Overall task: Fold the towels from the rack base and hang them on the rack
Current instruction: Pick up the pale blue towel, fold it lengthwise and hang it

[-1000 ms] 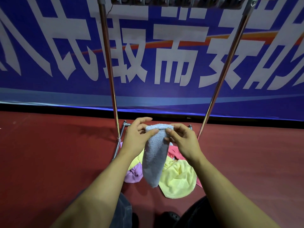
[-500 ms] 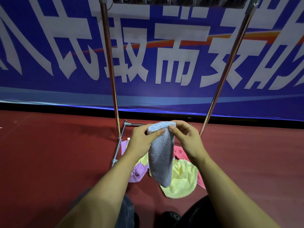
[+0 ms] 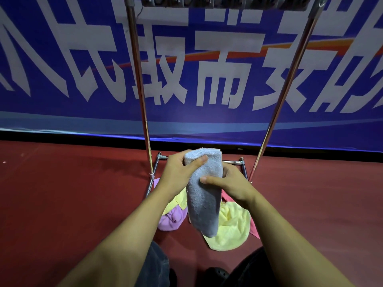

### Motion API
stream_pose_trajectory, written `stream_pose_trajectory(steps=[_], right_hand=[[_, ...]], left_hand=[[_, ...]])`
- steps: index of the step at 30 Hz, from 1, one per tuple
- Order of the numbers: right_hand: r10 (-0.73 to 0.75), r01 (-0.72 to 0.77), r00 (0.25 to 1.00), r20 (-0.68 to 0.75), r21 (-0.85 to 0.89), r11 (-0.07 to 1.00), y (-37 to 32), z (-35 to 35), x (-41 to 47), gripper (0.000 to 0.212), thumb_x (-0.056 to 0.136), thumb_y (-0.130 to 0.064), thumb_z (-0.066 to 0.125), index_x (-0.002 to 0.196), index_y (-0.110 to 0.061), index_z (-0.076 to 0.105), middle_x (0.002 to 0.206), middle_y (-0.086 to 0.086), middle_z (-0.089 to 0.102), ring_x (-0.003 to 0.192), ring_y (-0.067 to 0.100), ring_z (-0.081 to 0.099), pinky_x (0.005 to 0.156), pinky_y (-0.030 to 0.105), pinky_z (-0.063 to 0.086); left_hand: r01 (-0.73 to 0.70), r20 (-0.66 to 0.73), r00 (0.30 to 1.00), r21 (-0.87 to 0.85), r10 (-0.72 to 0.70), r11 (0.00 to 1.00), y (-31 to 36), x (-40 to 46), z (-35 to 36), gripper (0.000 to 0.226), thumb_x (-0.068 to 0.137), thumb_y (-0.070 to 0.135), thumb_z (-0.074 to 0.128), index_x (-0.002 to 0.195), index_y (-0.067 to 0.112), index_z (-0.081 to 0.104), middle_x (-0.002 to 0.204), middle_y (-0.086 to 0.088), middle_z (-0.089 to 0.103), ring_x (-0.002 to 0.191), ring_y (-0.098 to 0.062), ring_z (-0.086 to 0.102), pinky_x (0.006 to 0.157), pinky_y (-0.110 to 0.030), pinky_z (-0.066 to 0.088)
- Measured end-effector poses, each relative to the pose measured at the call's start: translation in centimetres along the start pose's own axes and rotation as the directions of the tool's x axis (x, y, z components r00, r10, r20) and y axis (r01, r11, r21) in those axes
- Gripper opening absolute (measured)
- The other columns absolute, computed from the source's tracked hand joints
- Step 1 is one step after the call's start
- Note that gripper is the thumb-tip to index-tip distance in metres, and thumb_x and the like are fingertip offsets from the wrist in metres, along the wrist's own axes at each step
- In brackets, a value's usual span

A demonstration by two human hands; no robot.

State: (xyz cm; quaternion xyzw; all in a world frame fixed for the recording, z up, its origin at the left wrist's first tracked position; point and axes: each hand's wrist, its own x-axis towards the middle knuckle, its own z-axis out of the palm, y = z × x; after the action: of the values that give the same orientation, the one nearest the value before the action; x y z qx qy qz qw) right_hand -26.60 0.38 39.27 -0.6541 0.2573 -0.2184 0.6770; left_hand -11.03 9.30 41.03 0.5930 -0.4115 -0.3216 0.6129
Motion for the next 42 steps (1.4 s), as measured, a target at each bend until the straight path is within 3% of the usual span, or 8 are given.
stream_pose_trajectory(steps=[8, 12, 19, 24, 29, 34, 39, 42], right_hand=[[0.048, -0.044, 0.997, -0.063, 0.063, 0.997, -0.1, 0.0, 0.2, 0.032, 0.080, -0.012, 0.084, 0.108, 0.001, 0.076, 0.111, 0.014, 0.078, 0.109, 0.033, 0.073, 0.100, 0.048, 0.057], [0.072, -0.070, 0.996, -0.058, 0.038, 0.997, 0.0, -0.1, 0.1, 0.038, 0.075, -0.019, 0.089, 0.106, -0.001, 0.077, 0.110, 0.015, 0.078, 0.107, 0.034, 0.074, 0.099, 0.052, 0.057], [0.111, -0.114, 0.993, -0.046, -0.054, 0.992, 0.1, 0.2, -0.4, 0.029, 0.077, -0.014, 0.089, 0.102, -0.007, 0.077, 0.104, 0.010, 0.080, 0.100, 0.026, 0.076, 0.077, 0.040, 0.061], [0.095, -0.096, 0.995, -0.021, -0.031, 0.995, -0.3, 0.2, -0.9, 0.028, 0.079, -0.009, 0.086, 0.105, -0.003, 0.077, 0.107, 0.011, 0.079, 0.107, 0.032, 0.074, 0.097, 0.045, 0.059], [-0.002, 0.004, 0.999, -0.032, 0.047, 0.999, -1.5, 0.7, -1.4, 0.050, 0.071, -0.030, 0.091, 0.110, -0.004, 0.074, 0.113, 0.020, 0.076, 0.109, 0.044, 0.070, 0.096, 0.069, 0.050], [-0.136, 0.139, 0.990, -0.032, 0.098, 0.985, -2.5, 1.5, -2.1, 0.056, 0.085, -0.012, 0.080, 0.135, -0.019, 0.057, 0.130, 0.000, 0.071, 0.121, 0.020, 0.067, 0.097, 0.032, 0.055], [-0.207, 0.207, 0.978, 0.010, 0.022, 0.978, -3.6, 1.4, -2.9, 0.094, 0.091, -0.015, 0.074, 0.161, -0.044, 0.017, 0.151, -0.030, 0.047, 0.138, 0.001, 0.051, 0.114, 0.031, 0.045], [-0.208, 0.209, 0.977, 0.042, -0.004, 0.978, -4.0, 1.3, -3.2, 0.095, 0.089, -0.023, 0.077, 0.157, -0.055, 0.018, 0.153, -0.036, 0.041, 0.141, -0.002, 0.046, 0.118, 0.036, 0.041]], left_hand=[[-0.092, -0.001, 0.996, 0.077, 0.092, 0.993, 5.5, 2.2, 0.2, 0.009, 0.091, 0.028, 0.075, 0.100, 0.025, 0.075, 0.094, 0.006, 0.079, 0.090, -0.009, 0.075, 0.078, -0.026, 0.059], [-0.121, -0.049, 0.991, 0.069, 0.124, 0.990, 8.8, 3.4, 0.0, 0.023, 0.090, 0.035, 0.075, 0.109, 0.021, 0.076, 0.102, 0.002, 0.079, 0.096, -0.015, 0.075, 0.090, -0.044, 0.061], [-0.242, -0.051, 0.967, 0.136, 0.251, 0.961, 14.9, 4.5, -0.4, 0.016, 0.093, 0.031, 0.073, 0.106, 0.022, 0.074, 0.103, 0.001, 0.078, 0.096, -0.014, 0.075, 0.092, -0.042, 0.060], [-0.307, -0.070, 0.944, 0.160, 0.321, 0.938, 18.1, 4.5, -0.7, 0.022, 0.094, 0.030, 0.072, 0.109, 0.015, 0.073, 0.102, 0.000, 0.078, 0.095, -0.014, 0.075, 0.088, -0.036, 0.061], [-0.251, -0.001, 0.967, 0.144, 0.254, 0.957, 17.0, 3.6, -0.4, 0.019, 0.094, 0.027, 0.072, 0.108, 0.015, 0.073, 0.101, -0.002, 0.079, 0.093, -0.015, 0.076, 0.082, -0.029, 0.061], [-0.187, -0.025, 0.981, 0.172, 0.194, 0.967, 14.2, 4.0, -0.2, 0.019, 0.092, 0.031, 0.074, 0.104, 0.016, 0.075, 0.100, -0.005, 0.079, 0.093, -0.020, 0.076, 0.085, -0.039, 0.061], [-0.048, -0.161, 0.984, 0.184, 0.078, 0.982, 11.7, 6.2, -1.6, 0.022, 0.092, 0.032, 0.074, 0.103, 0.014, 0.075, 0.098, -0.003, 0.078, 0.094, -0.019, 0.075, 0.084, -0.040, 0.061], [0.067, -0.189, 0.982, 0.199, -0.029, 0.978, 9.1, 7.1, -2.6, 0.025, 0.091, 0.031, 0.075, 0.107, 0.011, 0.076, 0.101, -0.005, 0.078, 0.097, -0.021, 0.075, 0.089, -0.044, 0.061]])
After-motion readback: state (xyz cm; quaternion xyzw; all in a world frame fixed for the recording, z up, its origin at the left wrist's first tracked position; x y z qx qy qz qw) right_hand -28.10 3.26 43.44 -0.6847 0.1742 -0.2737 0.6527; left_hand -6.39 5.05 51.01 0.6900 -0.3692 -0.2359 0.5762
